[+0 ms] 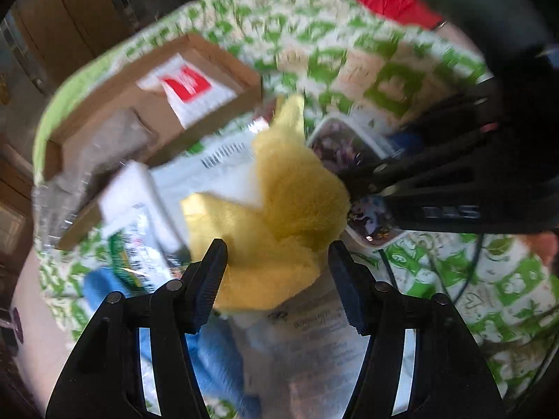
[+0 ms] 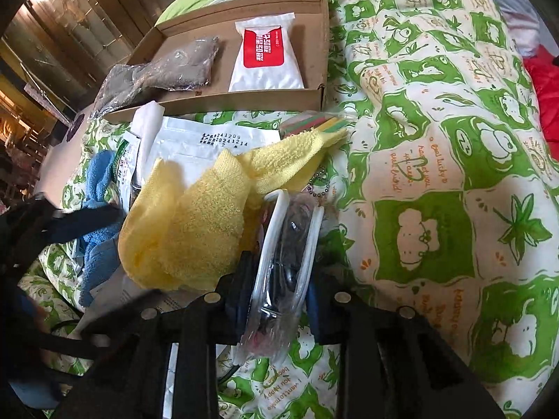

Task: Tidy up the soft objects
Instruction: 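Grasp yellow towel with left tool while right tool grasps clear pencil case, then carry towel with left tool and pencil case with right tool to tray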

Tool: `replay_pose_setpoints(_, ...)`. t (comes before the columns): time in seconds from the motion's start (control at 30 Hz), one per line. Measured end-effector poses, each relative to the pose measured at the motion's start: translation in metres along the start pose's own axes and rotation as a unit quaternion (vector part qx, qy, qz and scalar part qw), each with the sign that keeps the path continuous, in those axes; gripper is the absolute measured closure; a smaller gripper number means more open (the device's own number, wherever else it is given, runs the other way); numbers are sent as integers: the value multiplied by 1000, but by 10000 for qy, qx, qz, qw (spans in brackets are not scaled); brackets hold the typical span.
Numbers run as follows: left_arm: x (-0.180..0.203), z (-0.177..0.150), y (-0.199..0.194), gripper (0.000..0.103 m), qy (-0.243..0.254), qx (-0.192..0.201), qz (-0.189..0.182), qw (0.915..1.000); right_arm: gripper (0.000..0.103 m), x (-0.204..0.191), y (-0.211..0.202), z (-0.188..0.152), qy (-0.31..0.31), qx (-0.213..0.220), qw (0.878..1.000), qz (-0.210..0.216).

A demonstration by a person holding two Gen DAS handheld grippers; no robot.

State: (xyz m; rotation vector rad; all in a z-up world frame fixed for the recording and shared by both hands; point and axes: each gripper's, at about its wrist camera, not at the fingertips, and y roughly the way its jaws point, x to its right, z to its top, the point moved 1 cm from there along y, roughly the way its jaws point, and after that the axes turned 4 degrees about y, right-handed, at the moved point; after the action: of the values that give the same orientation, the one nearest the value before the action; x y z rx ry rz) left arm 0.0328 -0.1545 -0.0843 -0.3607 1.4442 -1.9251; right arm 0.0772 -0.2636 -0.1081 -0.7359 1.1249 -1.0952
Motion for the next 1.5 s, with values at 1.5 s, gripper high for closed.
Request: replay_pose_setpoints(1.5,-40,9,-23,44,-944,389,-538,9933,79,-21,-2,-11,-135,181,9993,290)
